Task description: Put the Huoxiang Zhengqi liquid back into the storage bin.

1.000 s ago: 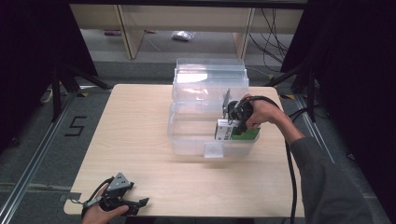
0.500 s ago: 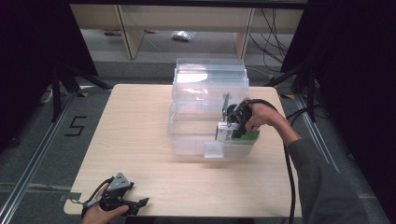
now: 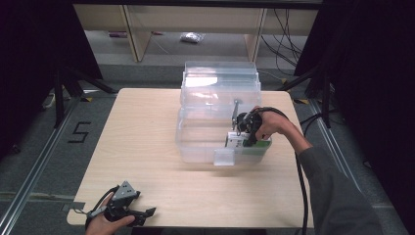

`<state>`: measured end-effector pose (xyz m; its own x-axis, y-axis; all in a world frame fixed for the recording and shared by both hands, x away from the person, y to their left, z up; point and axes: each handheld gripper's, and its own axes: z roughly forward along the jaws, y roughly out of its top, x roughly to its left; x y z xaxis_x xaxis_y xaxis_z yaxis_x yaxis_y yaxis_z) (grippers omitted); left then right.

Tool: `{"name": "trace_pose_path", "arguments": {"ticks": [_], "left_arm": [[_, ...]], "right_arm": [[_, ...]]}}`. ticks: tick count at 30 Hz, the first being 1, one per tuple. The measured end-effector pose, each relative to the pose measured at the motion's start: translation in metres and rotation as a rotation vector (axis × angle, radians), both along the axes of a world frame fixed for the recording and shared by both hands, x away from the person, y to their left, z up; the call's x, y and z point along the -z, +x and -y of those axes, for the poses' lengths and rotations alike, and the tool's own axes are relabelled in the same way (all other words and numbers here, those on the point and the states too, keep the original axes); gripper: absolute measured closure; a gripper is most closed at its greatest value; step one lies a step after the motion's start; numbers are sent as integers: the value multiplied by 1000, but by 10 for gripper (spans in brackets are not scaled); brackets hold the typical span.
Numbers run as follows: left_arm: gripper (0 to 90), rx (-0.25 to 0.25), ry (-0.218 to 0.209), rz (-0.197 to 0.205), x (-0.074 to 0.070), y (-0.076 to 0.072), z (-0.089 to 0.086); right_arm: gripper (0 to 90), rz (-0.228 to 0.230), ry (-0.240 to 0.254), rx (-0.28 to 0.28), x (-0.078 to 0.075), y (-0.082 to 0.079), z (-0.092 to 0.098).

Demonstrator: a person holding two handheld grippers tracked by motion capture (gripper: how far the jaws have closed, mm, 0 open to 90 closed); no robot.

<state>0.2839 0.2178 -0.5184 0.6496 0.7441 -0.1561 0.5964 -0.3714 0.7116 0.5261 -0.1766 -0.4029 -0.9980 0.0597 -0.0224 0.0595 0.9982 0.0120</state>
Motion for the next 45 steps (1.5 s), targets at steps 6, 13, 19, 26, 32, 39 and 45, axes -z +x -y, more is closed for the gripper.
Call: {"name": "trace_pose_path", "arguments": {"ticks": [6, 13, 19, 26, 32, 39, 45], "left_arm": [[149, -4, 1, 2, 0, 0, 0], [149, 4, 2, 1, 0, 0, 1], [149, 16, 16, 1, 0, 0, -1], [149, 4, 25, 0, 0, 1, -1], [148, 6, 25, 1, 0, 1, -1], [148, -6, 12, -1, 0, 0, -1], [149, -2, 4, -9, 0, 0, 0]], "right_arm": [[623, -9, 31, -5, -2, 1, 2], [611, 20, 86, 34, -24, -6, 11], [600, 67, 107, 30, -42, -9, 14], [574, 93, 130, 73, -51, -14, 18], [547, 119, 168, 120, -61, -21, 21], [520, 135, 225, 123, -68, -26, 25], [444, 130, 267, 189, -67, -33, 27]]}}
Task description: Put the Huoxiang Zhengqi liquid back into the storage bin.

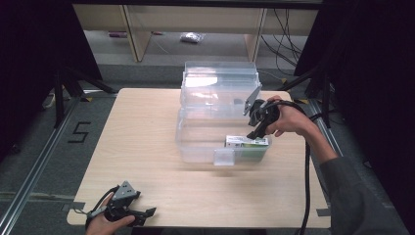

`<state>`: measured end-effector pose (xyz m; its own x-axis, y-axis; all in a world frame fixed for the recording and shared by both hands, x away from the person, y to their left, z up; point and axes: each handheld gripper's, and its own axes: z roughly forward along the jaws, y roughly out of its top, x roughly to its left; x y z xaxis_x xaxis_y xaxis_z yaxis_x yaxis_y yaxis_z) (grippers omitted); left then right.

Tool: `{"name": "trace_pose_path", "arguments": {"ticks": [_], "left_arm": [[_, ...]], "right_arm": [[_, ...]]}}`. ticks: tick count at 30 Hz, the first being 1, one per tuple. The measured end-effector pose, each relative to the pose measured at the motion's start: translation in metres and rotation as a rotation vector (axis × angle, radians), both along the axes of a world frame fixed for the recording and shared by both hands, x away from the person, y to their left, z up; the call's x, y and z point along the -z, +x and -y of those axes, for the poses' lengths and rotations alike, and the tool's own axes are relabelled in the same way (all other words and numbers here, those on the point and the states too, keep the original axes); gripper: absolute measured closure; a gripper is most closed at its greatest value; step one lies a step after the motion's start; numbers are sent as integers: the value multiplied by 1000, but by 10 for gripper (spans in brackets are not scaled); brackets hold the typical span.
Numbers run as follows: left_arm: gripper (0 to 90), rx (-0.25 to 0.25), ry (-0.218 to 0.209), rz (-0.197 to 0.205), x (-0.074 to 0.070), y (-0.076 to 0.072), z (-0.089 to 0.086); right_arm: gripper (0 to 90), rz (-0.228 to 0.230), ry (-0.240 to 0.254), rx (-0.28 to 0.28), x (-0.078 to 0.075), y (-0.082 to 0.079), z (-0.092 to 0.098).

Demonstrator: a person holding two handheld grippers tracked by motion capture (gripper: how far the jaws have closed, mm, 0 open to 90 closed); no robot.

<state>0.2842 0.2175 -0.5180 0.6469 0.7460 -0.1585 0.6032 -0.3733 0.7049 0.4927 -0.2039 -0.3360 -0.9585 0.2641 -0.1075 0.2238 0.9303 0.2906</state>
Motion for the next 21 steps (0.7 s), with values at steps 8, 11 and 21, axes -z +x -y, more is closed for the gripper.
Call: {"name": "trace_pose_path", "arguments": {"ticks": [8, 11, 21], "left_arm": [[149, 1, -2, 2, 0, 0, 0], [149, -6, -6, 6, 0, 0, 0], [149, -3, -4, 5, 1, 0, 0]], "right_arm": [[323, 10, 76, 82, 1, -3, 10], [301, 17, 97, 89, 2, -4, 12], [278, 19, 129, 140, 5, -9, 11]]}}
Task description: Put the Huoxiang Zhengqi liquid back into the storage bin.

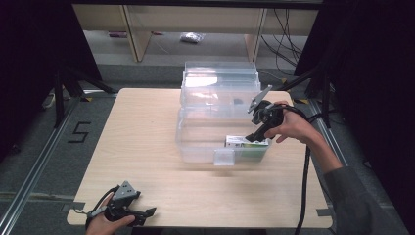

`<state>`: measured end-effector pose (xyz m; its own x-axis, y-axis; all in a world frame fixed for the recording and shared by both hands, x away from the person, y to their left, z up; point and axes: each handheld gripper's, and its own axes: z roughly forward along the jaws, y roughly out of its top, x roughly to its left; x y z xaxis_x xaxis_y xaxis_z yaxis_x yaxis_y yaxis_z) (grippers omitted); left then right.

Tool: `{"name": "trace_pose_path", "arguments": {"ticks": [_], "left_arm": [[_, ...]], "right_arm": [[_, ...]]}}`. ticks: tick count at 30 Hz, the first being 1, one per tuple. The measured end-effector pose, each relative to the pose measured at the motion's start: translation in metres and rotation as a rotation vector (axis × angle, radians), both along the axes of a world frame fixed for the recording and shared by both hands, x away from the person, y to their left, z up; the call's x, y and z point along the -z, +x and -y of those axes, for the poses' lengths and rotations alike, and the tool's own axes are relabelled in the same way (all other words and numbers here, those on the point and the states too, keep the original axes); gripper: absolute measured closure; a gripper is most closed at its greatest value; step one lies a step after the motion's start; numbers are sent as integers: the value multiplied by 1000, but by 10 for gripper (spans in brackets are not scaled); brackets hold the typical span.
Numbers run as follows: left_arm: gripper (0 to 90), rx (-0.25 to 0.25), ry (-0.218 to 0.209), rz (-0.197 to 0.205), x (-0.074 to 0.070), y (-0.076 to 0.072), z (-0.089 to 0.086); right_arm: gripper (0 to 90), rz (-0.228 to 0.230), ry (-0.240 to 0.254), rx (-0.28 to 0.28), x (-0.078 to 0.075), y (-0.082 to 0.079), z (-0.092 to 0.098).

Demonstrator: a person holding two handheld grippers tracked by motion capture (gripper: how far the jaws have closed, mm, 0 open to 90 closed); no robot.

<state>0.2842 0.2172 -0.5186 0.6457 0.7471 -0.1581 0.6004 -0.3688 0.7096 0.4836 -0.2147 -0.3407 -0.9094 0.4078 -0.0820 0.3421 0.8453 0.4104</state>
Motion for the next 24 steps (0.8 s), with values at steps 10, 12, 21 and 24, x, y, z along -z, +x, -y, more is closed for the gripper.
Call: {"name": "trace_pose_path", "arguments": {"ticks": [10, 12, 21, 24], "left_arm": [[149, 4, 1, -2, 0, 0, 0], [148, 3, 3, -3, 0, 0, 0], [149, 0, 2, 2, 0, 0, 0], [149, -2, 0, 3, 0, 0, 0]], "right_arm": [[269, 18, 31, 31, 1, -6, 3], [268, 19, 37, 27, 2, -9, 3], [263, 5, 70, 42, 8, -15, 4], [261, 13, 96, 60, 11, -15, 5]]}}
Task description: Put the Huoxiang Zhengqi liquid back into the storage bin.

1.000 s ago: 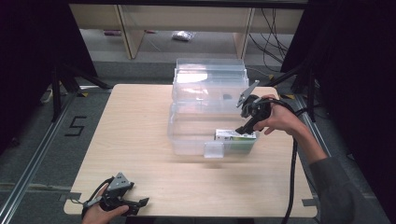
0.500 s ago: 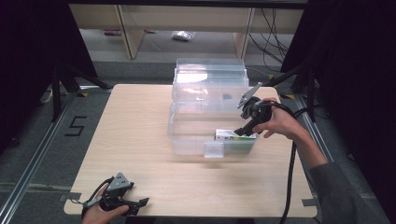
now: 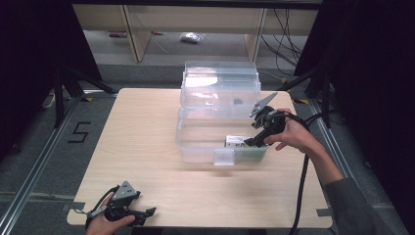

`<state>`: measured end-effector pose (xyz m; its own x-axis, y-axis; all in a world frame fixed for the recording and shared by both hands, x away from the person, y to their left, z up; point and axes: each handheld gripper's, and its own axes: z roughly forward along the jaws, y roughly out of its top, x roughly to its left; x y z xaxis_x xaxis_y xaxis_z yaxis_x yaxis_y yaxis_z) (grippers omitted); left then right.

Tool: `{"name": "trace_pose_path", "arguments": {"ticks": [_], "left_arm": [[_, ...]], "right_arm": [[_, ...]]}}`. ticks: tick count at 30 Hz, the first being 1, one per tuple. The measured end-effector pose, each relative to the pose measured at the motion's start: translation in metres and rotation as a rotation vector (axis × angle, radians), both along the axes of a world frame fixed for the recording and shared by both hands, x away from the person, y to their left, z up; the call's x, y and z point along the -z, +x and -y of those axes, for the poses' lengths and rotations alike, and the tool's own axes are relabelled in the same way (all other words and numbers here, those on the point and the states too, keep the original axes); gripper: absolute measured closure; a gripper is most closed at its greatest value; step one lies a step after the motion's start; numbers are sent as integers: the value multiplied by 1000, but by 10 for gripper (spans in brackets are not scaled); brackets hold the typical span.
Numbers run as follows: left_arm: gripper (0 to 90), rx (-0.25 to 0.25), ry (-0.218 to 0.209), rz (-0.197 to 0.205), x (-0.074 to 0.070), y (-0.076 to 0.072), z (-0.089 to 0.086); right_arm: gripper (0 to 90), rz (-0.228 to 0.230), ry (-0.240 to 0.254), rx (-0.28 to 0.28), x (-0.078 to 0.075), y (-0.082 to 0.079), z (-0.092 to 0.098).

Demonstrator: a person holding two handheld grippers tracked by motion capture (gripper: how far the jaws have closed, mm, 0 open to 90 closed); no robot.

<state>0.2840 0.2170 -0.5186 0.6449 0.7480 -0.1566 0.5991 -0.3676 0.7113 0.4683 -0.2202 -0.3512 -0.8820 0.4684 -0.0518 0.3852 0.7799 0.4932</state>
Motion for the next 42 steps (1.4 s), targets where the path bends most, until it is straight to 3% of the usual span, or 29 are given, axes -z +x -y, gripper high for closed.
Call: {"name": "trace_pose_path", "arguments": {"ticks": [3, 5, 9, 10, 12, 21, 22, 25, 26, 36, 38, 39, 42], "left_arm": [[149, 0, 2, -1, 0, 0, 0], [149, 12, 25, -3, -1, 1, -1], [149, 6, 23, -1, -1, 1, -1], [148, 6, 23, -1, -1, 1, -1], [149, 8, 22, 1, 0, 1, -1], [149, 7, 21, -2, -1, 1, -1], [149, 10, 25, -2, -1, 1, -1], [149, 7, 23, -1, -1, 1, -1], [149, 8, 23, 0, -1, 1, -1], [149, 7, 23, -1, -1, 1, -1], [149, 9, 23, -1, -1, 1, -1], [149, 8, 24, 0, -1, 1, -1], [149, 12, 27, 0, 0, 1, -2]], "right_arm": [[261, 21, 17, -23, 1, 0, 1], [261, 8, 20, 1, 1, -3, 1], [261, 16, 34, -3, 4, -5, 2], [260, 1, 40, 24, 4, -8, 2], [258, 21, 49, -6, 6, -7, 4], [254, 19, 98, 41, 12, -13, 8], [253, -6, 96, 54, 12, -14, 9], [252, 38, 108, 39, 13, -12, 11], [252, 24, 110, 54, 13, -14, 11], [247, 39, 135, 35, 16, -18, 12], [247, 29, 126, 59, 16, -21, 12], [247, 32, 127, 38, 16, -20, 12], [246, 29, 140, 65, 18, -22, 12]]}}
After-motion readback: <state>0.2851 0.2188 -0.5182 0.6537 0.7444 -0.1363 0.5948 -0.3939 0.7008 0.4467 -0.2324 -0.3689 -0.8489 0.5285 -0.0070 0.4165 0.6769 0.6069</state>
